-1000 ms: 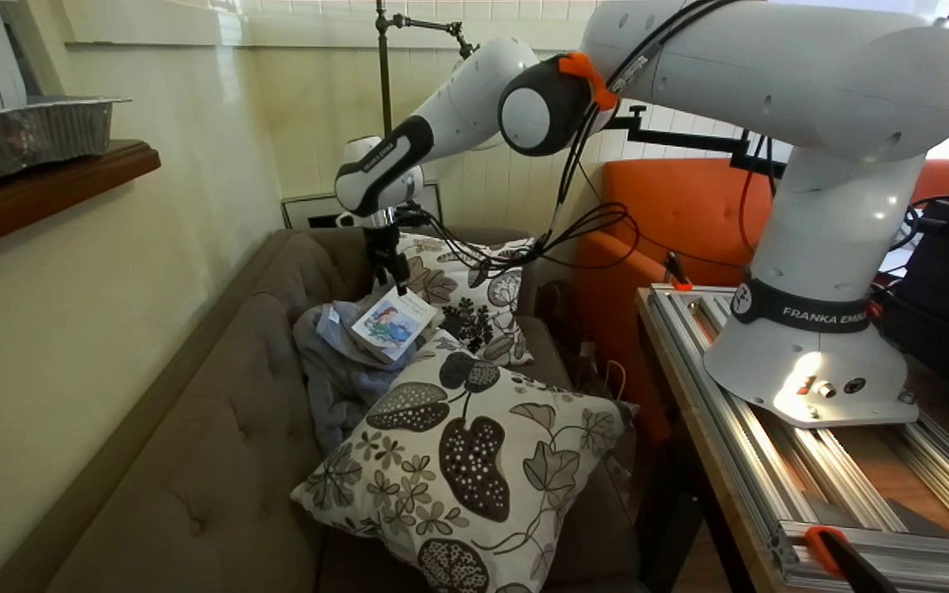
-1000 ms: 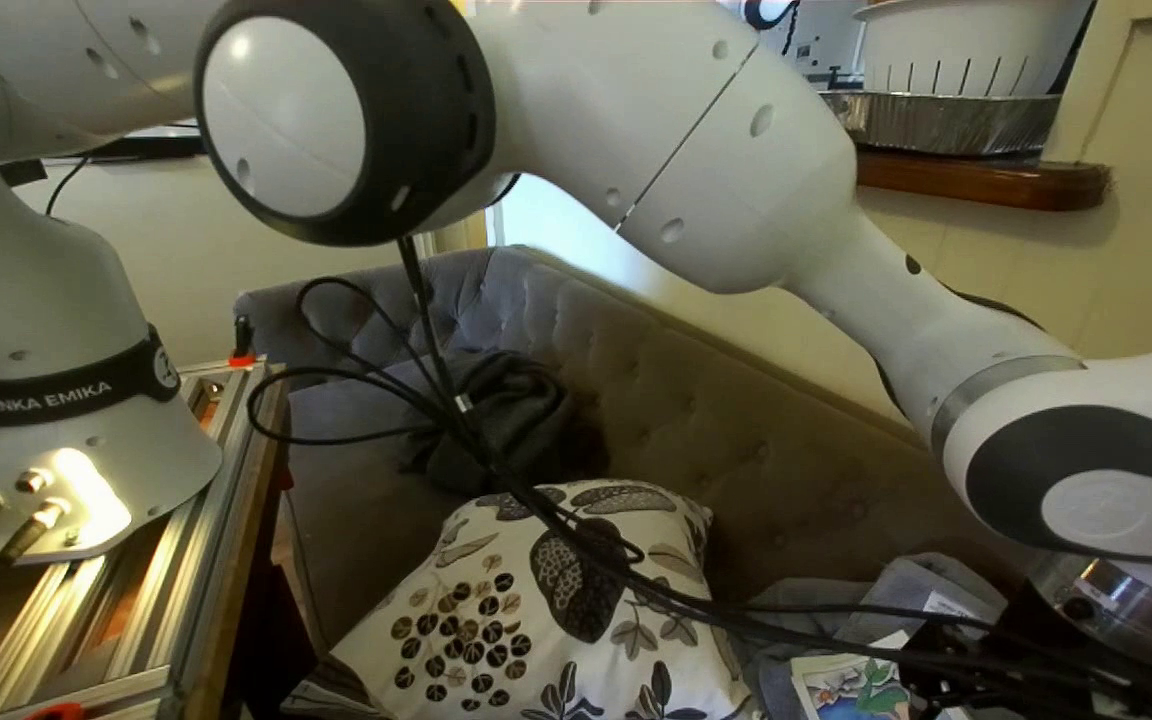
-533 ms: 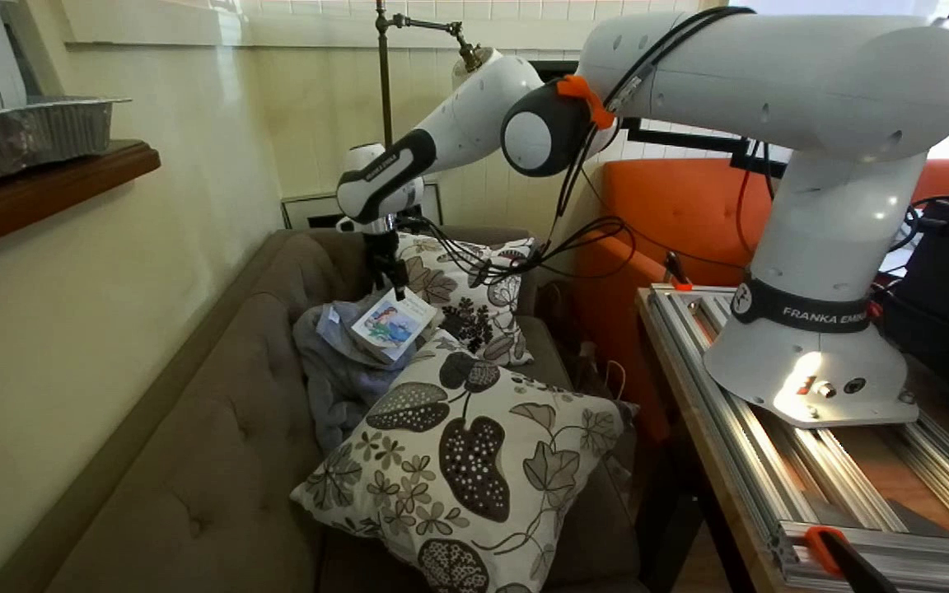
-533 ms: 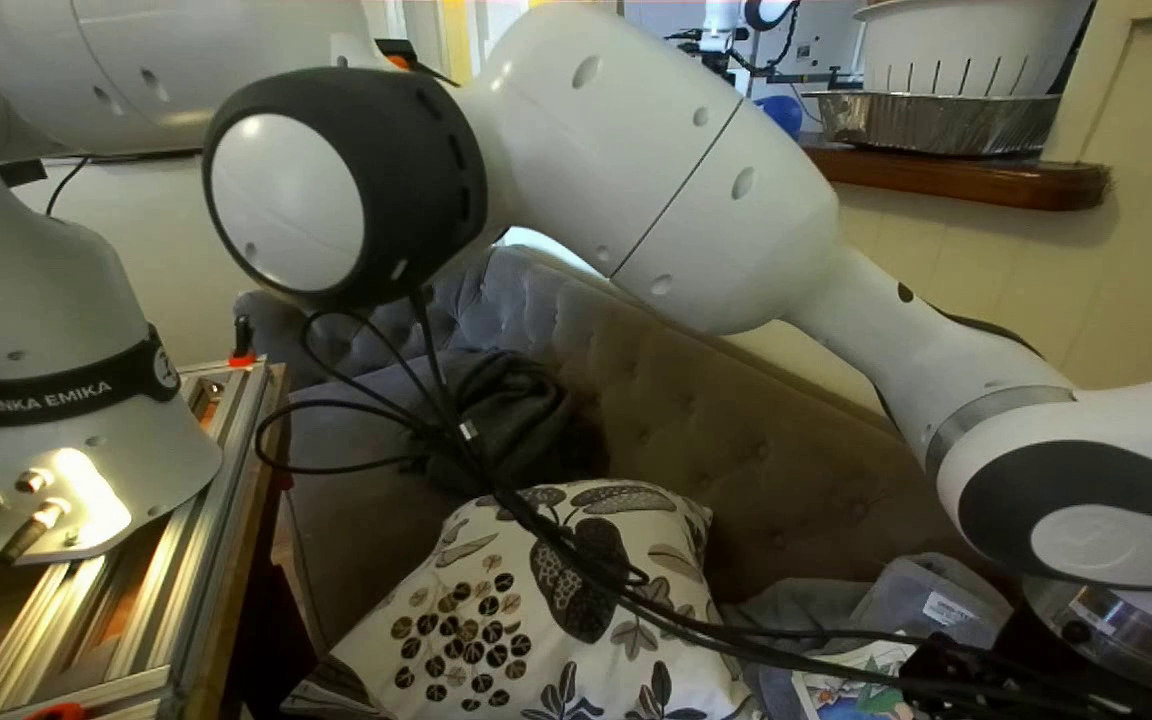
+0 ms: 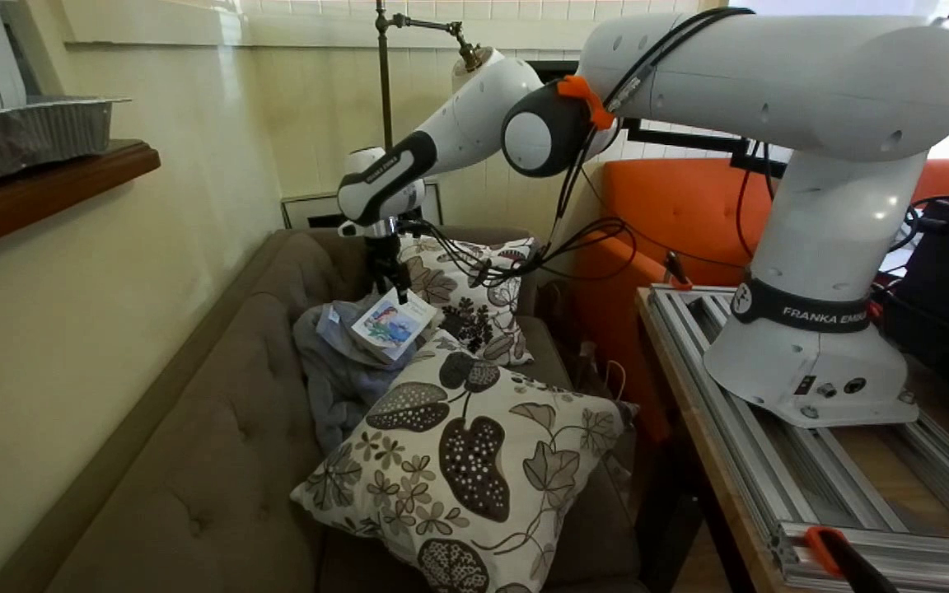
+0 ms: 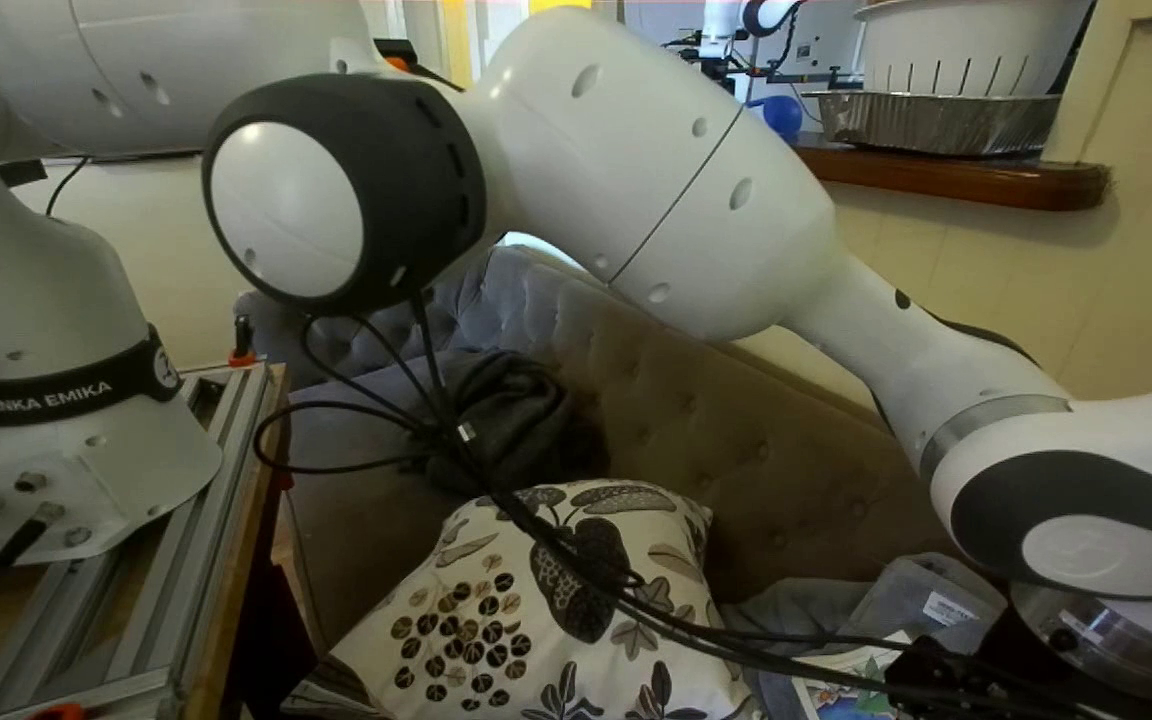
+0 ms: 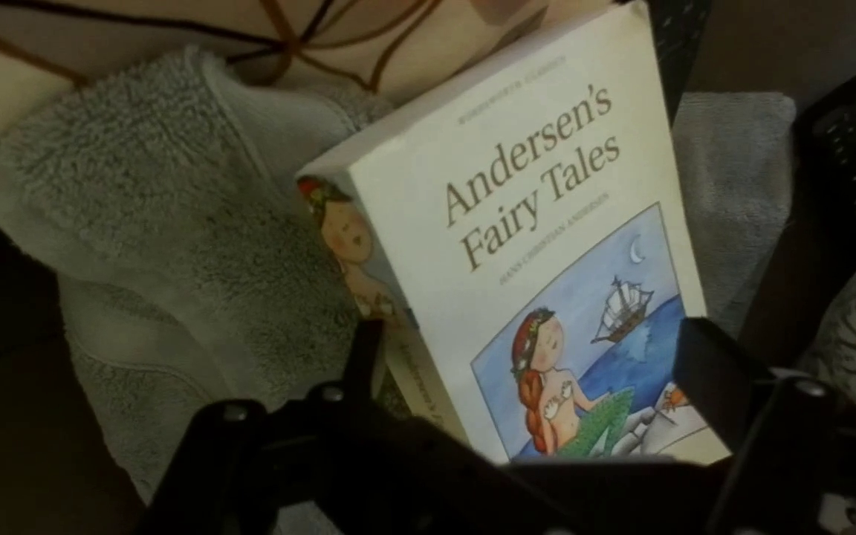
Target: Put the white book on the countertop.
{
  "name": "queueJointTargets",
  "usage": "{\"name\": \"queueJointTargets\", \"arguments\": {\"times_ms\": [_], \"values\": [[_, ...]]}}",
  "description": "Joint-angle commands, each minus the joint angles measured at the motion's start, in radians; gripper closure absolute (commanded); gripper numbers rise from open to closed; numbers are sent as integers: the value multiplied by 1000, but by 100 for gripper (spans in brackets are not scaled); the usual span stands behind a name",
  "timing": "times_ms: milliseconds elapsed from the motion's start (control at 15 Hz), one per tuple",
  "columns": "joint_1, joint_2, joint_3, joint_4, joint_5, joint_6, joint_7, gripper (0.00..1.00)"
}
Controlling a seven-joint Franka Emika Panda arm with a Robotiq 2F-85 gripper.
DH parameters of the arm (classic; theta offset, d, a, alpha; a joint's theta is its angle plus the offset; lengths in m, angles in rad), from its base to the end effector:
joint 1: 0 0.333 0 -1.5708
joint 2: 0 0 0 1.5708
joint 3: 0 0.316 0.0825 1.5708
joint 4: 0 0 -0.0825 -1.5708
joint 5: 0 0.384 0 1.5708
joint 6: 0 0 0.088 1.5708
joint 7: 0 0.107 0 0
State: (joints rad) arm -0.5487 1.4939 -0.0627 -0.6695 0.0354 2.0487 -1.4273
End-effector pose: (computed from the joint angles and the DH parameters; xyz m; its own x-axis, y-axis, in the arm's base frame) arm 0.6381 -0.4156 0.0133 0.6556 0.7535 -0.0490 0.7466 -0.6566 -0.1074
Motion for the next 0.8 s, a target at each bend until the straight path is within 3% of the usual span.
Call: {"name": "queueJointTargets", "arguments": {"times_ms": [0,267,733], "values": [[-16,0,11,-2,-14,-43,-17,0],[-22,0,9,-5,-15,-45,-11,0],[-19,0,11,-50,-13,103,17,0]]}}
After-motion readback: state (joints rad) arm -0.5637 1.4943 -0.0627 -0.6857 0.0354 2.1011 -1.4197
